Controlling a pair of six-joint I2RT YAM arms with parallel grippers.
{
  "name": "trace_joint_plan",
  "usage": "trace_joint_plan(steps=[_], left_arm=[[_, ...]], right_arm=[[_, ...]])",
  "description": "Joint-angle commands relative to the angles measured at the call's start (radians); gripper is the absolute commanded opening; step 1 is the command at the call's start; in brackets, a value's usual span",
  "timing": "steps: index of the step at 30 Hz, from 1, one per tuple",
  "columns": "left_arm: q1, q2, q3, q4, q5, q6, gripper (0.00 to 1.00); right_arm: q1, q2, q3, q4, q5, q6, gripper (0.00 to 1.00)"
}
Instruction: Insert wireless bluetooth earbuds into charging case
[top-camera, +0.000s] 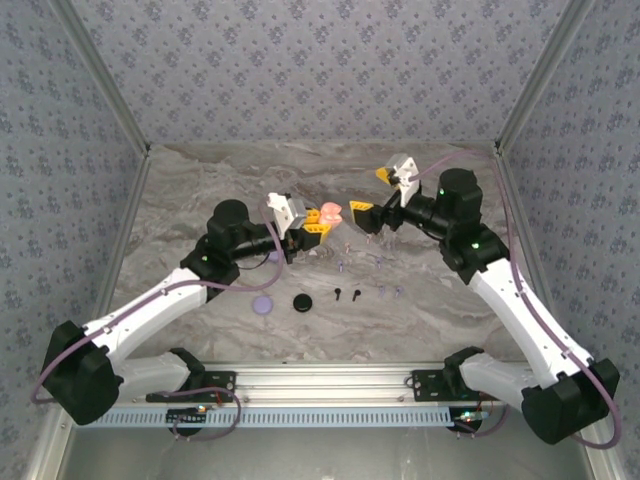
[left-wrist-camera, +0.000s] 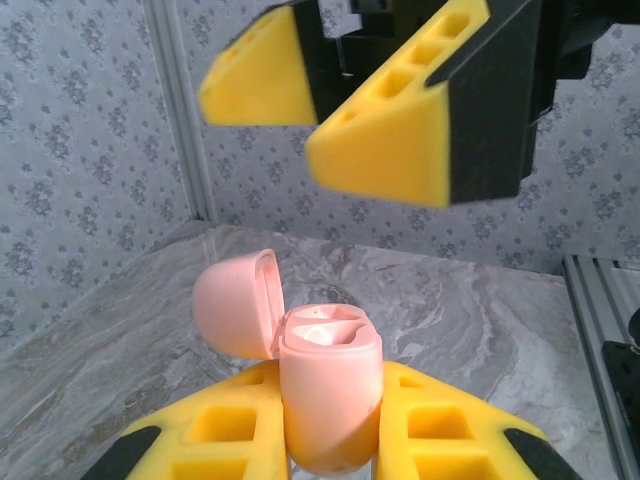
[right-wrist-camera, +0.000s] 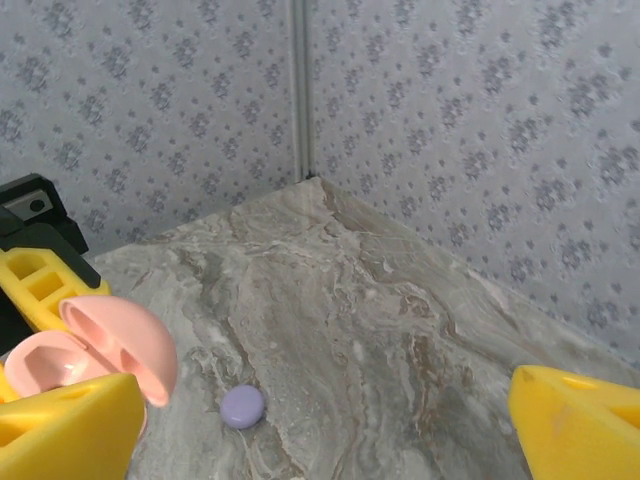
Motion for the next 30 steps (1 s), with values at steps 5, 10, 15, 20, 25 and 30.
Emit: trace_joint_plan(steps=[5,10,15,20,25,30], left_arm=[[-0.006,-0.099,-0.092,0.044,-0.048,-0.004,0.00],[-0.006,-0.153,-0.141,0.035,-0.070,-0.027,0.00],[-0.007,-0.191,-0.165,0.015,-0.087,-0.036,0.00],[-0.007,-0.212,-0.173,0.008,-0.094,-0.044,0.00],[-0.008,-0.217,-0.171,-0.002,-0.097,-0.048,0.00],[-0.010,-0.229,-0.174,-0.017,-0.110,-0.049,0.00]], right_arm=[[-0.024,0.048,0.003,-0.317,0.183,0.192,0.95],[-0.019,0.194,0.020,-0.432,0.263,0.248,0.94],[-0.017,0.378,0.118,-0.555,0.318,0.221,0.89],[-0.016,0.595,0.275,-0.675,0.397,0.218,0.82],[-0.019,0.801,0.426,-0.768,0.418,0.211,0.71],[-0.011,0.940,0.544,-0.855,0.415,0.221,0.59]])
